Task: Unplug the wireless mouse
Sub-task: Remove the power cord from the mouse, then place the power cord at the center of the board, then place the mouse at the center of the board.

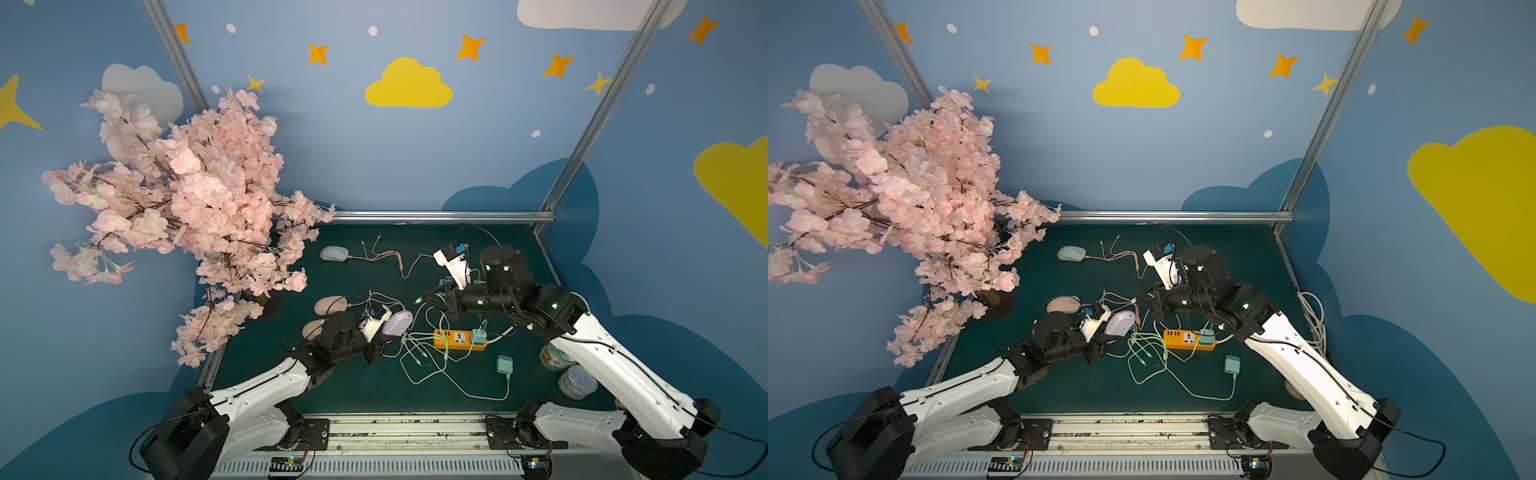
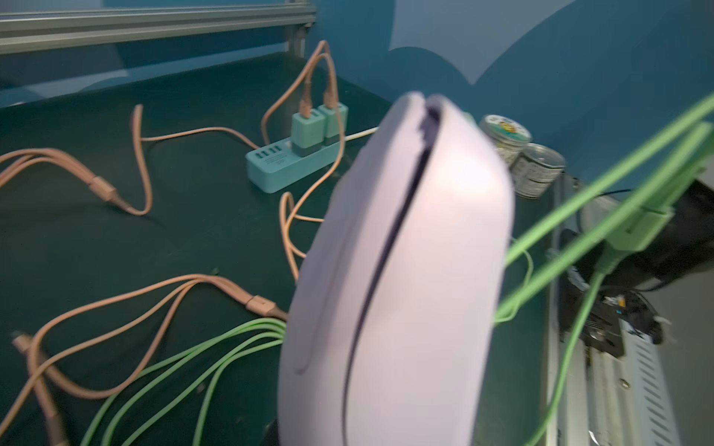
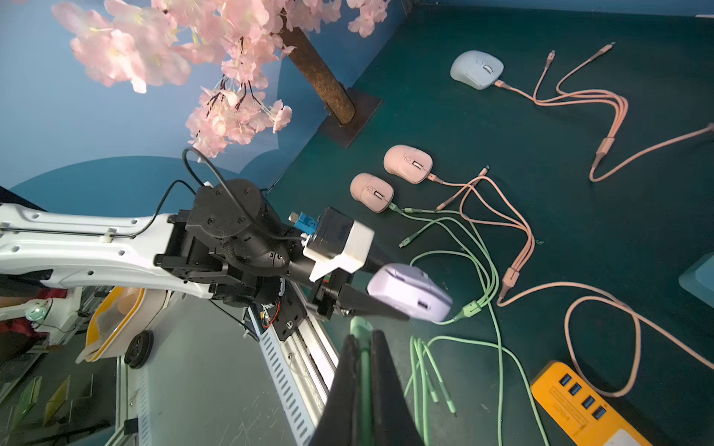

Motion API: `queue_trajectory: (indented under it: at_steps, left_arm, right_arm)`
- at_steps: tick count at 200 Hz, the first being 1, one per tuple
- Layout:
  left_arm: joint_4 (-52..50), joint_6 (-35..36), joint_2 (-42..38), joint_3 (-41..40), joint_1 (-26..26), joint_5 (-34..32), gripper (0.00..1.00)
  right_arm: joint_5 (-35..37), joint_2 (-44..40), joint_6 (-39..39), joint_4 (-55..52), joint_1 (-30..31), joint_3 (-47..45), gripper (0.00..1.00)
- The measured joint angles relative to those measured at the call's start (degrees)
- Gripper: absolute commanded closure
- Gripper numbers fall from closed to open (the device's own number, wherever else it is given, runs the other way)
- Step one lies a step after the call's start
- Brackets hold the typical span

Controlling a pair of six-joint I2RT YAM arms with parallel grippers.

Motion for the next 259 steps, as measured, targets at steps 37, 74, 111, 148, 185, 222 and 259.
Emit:
queue_trajectory:
  at_steps: [37, 74, 111, 148, 185, 222, 259]
  left_arm:
    - [-5.8, -3.7, -10.3, -0.4, 0.6, -11.9, 0.81]
    - [-9.4, -5.6, -17.0, -0.4, 0.6, -16.7, 0.82]
    - [-14.6, -7.7, -17.2, -0.4, 0.6, -17.4, 0.82]
    - [-18.4, -10.9, -17.2, -0.4, 0.6, -17.0, 0.82]
    - [-20.2, -12.8, -16.2, -0.4, 0.6, -16.3, 0.83]
    - [-21.8, -14.0, -14.8, -0.4, 0.3, -15.6, 0.84]
    - [-22.5, -14.9, -14.8, -0.4, 0.2, -15.4, 0.84]
  right_arm:
    - [-2.4, -0.5, 3.4, 6.3, 2.4, -12.2, 1.0]
    - [-3.0, 2.8, 6.4, 12.3, 6.1, -22.3, 1.0]
    - [-1.3, 4.9, 5.9, 16.9, 6.2, -28.0, 1.0]
    - [-2.2, 9.9, 4.3, 19.8, 6.6, -30.0, 1.0]
    - [-4.8, 18.1, 1.8, 20.1, 6.7, -28.6, 0.83]
    - [-6.7, 21.3, -2.0, 16.7, 6.6, -21.1, 0.41]
    - [-5.7, 17.2, -6.2, 12.2, 4.1, -14.0, 0.37]
